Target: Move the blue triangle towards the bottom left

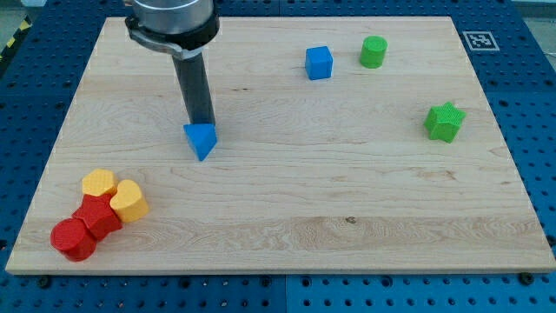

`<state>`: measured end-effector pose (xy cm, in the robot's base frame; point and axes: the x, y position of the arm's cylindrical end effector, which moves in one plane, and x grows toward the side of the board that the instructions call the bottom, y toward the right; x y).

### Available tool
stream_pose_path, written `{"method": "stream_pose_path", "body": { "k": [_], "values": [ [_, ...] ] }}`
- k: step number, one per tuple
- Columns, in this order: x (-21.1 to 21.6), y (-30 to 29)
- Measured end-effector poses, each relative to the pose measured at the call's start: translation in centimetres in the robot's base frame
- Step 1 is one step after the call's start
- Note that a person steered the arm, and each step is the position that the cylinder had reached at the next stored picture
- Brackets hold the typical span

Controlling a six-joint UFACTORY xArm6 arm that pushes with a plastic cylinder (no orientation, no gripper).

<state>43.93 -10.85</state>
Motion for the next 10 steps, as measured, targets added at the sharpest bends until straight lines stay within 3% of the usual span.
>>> {"method": "stream_pose_path", "body": {
  "k": [3, 5, 7, 10],
  "values": [
    [3.5, -0.2],
    [4.5, 3.8],
    [7.9, 3.0],
    [6.0, -2.5]
  ]
}}
